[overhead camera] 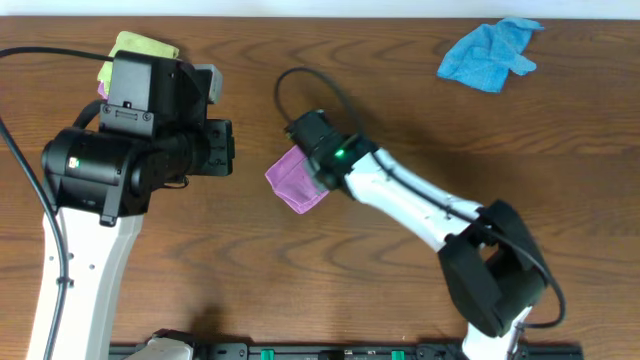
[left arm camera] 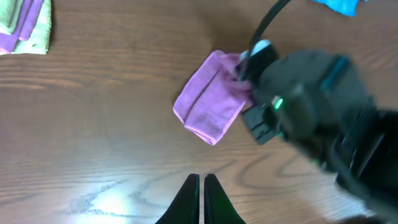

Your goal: Fold the cloth

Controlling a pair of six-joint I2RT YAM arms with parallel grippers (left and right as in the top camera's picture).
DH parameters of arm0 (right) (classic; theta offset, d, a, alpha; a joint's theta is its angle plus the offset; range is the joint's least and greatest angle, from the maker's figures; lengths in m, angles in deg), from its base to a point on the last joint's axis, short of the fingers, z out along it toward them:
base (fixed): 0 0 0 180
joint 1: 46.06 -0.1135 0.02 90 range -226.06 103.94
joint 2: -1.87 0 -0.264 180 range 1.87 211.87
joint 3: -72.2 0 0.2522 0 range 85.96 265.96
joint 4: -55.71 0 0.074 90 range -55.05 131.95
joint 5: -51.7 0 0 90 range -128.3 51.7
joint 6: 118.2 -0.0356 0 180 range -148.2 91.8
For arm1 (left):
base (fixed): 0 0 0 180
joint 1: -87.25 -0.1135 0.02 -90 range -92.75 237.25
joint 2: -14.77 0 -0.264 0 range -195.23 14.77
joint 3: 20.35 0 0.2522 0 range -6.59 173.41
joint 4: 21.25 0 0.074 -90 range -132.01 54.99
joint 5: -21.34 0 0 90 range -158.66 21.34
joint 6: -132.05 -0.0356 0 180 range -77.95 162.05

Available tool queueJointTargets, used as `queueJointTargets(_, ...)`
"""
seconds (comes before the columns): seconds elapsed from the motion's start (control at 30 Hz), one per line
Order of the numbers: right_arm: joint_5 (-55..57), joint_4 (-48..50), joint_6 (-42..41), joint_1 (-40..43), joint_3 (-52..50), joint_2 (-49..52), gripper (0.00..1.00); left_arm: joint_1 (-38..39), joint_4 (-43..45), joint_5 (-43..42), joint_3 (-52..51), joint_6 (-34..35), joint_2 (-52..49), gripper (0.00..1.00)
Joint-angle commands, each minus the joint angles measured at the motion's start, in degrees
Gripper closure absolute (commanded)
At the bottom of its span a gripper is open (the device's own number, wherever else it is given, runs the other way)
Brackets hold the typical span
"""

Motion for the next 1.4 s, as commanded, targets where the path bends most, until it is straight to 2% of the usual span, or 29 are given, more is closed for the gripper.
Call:
queueJointTargets(0.0, 2.1, -2.1, -6.16, 5.95, 0.87, 0.55, 0.99, -0.04, 0.55, 0.72, 0.09, -0.9, 0.2, 0.94)
queueJointTargets(0.3, -5.55, -10.54, -12.02, 21.86, 0.9, -0.85, 0.99, -0.02, 7.21, -1.16, -5.05, -0.79, -4.59, 0.94)
queueJointTargets(0.5, -4.46, -16.02, -12.85, 26.4, 1.64, -1.18, 0.99, 1.86, 11.52, -4.02, -10.47, -0.81, -9.94, 0.94)
queueJointTargets(0.7, -2.93, -18.71, -13.38, 22.64, 8.5, -1.25, 0.99, 2.97, 13.46, -3.87, -10.6, -1.11, -12.46, 0.94)
queueJointTargets(0.83, 0.68, -18.53, -13.22, 15.5, 12.9, -1.25, 0.99, 3.04, 15.21, -3.69, -11.3, -1.22, -15.02, 0.94)
queueJointTargets(1.0, 1.18, -16.85, -12.31, 8.61, 13.29, -0.9, 0.99, 3.02, 15.98, -3.76, -11.3, -1.22, -16.79, 0.94)
queueJointTargets(1.37, -1.95, -15.74, -9.62, 6.29, 13.29, 0.79, 0.98, 1.36, 16.13, -3.89, -11.13, -1.22, -10.16, 0.94)
